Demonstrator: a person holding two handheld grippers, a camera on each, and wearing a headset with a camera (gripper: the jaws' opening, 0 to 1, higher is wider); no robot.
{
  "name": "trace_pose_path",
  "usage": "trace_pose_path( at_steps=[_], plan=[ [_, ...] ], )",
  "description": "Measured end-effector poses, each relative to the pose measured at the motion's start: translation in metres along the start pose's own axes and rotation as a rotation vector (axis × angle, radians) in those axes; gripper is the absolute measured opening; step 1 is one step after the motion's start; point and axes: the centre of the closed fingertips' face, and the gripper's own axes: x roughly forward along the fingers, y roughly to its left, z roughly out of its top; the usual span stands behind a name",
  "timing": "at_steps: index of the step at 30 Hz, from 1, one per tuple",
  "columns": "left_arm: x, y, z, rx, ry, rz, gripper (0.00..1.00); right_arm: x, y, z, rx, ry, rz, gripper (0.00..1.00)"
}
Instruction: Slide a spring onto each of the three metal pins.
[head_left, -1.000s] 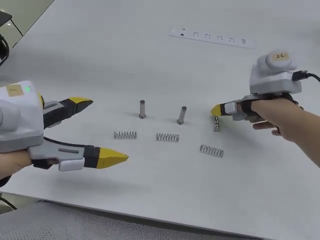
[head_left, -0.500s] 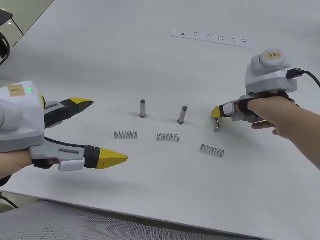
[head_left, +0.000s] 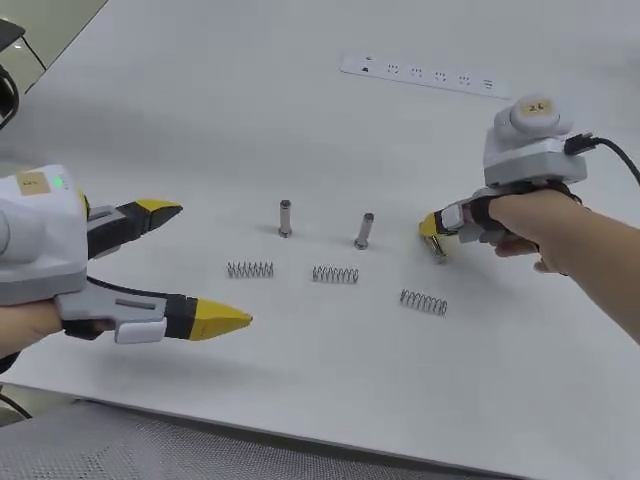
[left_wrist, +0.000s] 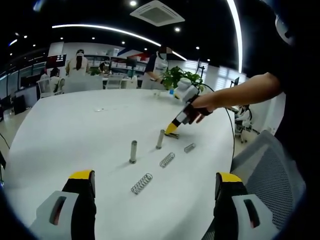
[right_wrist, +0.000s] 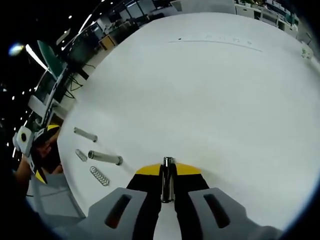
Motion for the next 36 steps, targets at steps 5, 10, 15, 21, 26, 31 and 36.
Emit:
trace_pose_path(
  at_steps=[5,10,15,21,26,31,36],
  plan=[
    [0.000,0.001,0.001,0.001,-0.001,0.001,0.97,-0.001,-0.003,-0.002,-0.017,-0.005,0.001,0.06],
    [0.001,0.001,0.003,-0.003,-0.007,0.000,0.97,-0.005,-0.001,-0.007,-0.040,-0.016,0.015,0.05],
    [0.002,0.000,0.005,-0.006,-0.009,-0.007,0.97,-0.013,0.008,-0.011,-0.110,-0.052,0.045,0.05],
    [0.002,0.000,0.007,-0.002,-0.010,-0.005,0.97,-0.023,0.014,-0.015,-0.155,-0.087,0.068,0.05],
    [0.003,-0.002,0.006,-0.002,-0.010,-0.008,0.97,-0.031,0.018,-0.014,-0.193,-0.131,0.081,0.05],
    [0.003,-0.003,0.005,-0.001,-0.009,-0.007,0.96,-0.038,0.021,-0.013,-0.242,-0.189,0.078,0.05],
    [0.001,-0.004,0.005,0.006,-0.009,-0.002,0.96,-0.042,0.019,-0.012,-0.240,-0.224,0.074,0.05]
  ],
)
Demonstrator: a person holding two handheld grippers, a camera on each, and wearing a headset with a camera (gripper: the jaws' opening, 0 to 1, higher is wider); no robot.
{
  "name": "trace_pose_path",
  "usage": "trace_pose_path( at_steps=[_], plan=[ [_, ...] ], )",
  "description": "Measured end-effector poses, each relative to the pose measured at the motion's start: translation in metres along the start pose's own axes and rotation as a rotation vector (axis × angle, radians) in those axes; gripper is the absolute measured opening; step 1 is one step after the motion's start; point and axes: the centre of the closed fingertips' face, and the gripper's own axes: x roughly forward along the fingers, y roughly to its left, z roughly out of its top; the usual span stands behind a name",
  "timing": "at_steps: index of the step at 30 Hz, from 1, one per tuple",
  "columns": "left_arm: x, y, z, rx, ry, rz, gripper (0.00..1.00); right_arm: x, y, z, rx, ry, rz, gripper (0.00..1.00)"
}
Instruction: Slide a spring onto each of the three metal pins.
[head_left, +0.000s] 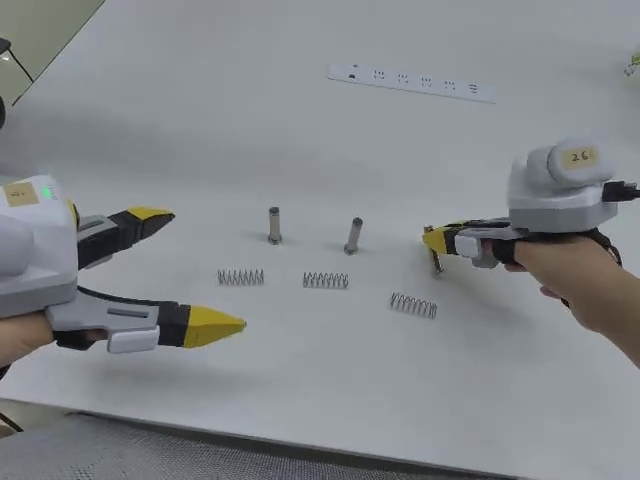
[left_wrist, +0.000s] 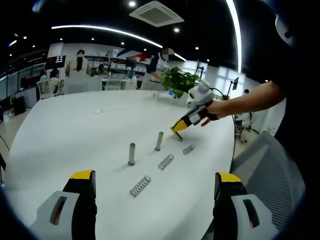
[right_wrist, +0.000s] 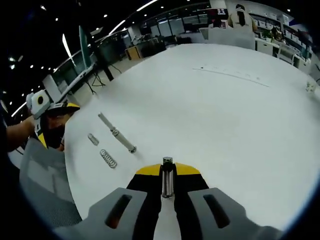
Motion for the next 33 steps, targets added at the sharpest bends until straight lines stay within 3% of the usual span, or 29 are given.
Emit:
trace_pose_path(
  at_steps=[10,27,33],
  plan=[
    [0.0007,-0.0017,0.0049,0.005,-0.007,-0.002,0.96,-0.0063,-0.0032,0.0049,-0.021,-0.063,-0.016,0.05],
    [0.0020,-0.0032,0.0060,0.007,-0.010,-0.005,0.96,-0.0075,-0.0021,0.0076,-0.061,-0.116,-0.037,0.05],
    [0.0014,-0.0026,0.0066,0.006,-0.016,-0.002,0.96,-0.0072,0.0002,0.0083,-0.134,-0.117,-0.053,0.05]
  ],
)
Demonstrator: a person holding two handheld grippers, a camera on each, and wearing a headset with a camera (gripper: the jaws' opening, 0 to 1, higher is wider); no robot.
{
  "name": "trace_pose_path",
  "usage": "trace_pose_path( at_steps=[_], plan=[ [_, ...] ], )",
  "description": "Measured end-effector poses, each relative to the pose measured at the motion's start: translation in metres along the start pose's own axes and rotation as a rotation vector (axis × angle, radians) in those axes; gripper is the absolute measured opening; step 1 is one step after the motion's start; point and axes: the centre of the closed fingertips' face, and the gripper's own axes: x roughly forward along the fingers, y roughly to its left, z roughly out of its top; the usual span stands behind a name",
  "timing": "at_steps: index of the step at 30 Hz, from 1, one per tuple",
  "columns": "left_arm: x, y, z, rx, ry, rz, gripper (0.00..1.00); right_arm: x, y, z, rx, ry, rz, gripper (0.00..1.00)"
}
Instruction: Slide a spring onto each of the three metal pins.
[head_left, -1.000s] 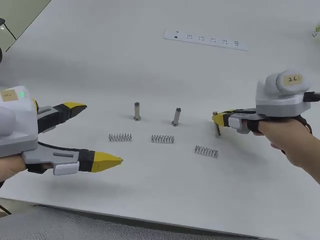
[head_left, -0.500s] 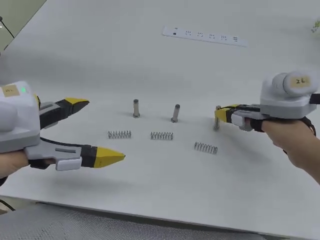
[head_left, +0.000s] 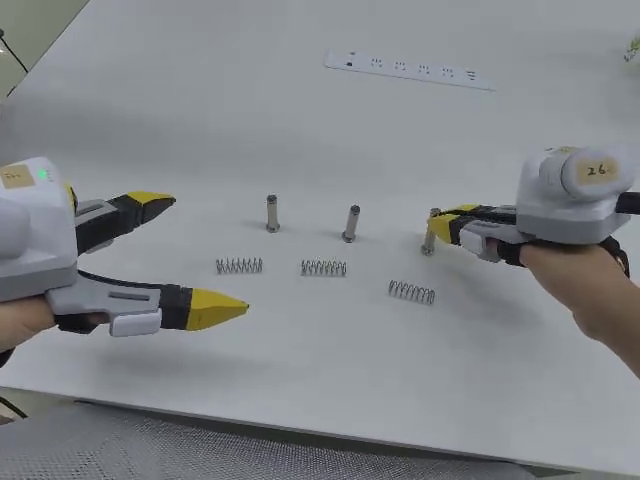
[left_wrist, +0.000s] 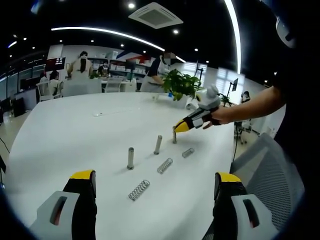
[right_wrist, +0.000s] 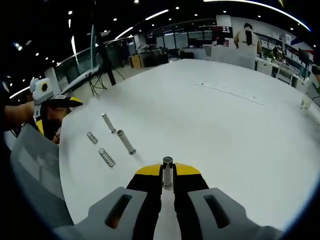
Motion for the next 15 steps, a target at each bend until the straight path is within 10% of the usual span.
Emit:
trace_pose_path(
  at_steps=[15],
  plan=[
    [-0.0013,0.0011,-0.0013,-0.003,0.005,0.001,0.95,-0.0027,-0.0012,-0.0024,-0.003,0.009,-0.009,0.06]
  ],
)
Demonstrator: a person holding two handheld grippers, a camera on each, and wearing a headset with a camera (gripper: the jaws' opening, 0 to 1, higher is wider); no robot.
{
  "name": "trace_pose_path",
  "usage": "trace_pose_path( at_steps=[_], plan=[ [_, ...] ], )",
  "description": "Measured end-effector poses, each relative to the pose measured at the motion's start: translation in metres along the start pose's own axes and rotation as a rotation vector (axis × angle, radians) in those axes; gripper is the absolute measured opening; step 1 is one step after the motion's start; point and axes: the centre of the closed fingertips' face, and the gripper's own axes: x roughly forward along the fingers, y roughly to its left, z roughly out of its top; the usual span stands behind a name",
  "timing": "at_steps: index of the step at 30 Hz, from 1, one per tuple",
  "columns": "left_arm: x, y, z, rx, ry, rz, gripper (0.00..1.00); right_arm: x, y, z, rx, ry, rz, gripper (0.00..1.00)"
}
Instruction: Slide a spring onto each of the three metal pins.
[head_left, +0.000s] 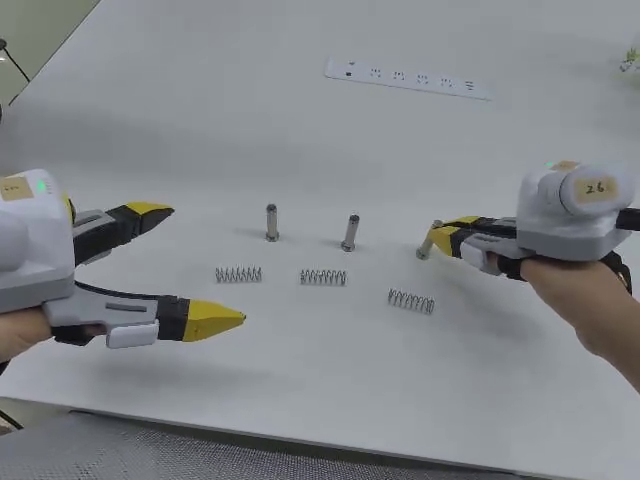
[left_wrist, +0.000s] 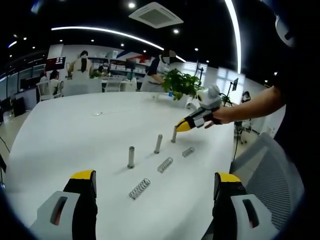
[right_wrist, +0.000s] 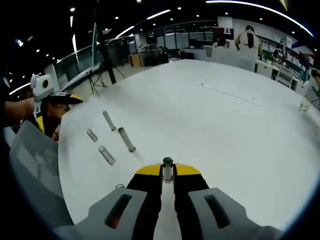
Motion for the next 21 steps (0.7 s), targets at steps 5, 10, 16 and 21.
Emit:
trace_pose_path(
  at_steps=[5,10,16,21],
  plan=[
    [-0.0002,0.0004,0.0009,0.001,-0.001,-0.001,0.95,-0.0007,0.0025,-0.0009,-0.005,0.019,0.009,0.06],
    [-0.0006,0.0003,0.0019,0.002,-0.003,-0.004,0.95,-0.0025,0.0070,-0.0024,-0.016,0.034,0.012,0.08],
    [-0.0006,-0.0006,0.0028,0.004,-0.002,-0.006,0.95,-0.0047,0.0069,-0.0030,0.008,0.032,0.013,0.17],
    [-0.0009,0.0000,0.0042,0.003,-0.005,-0.006,0.95,-0.0086,0.0054,-0.0018,0.021,0.018,0.011,0.20]
  ],
)
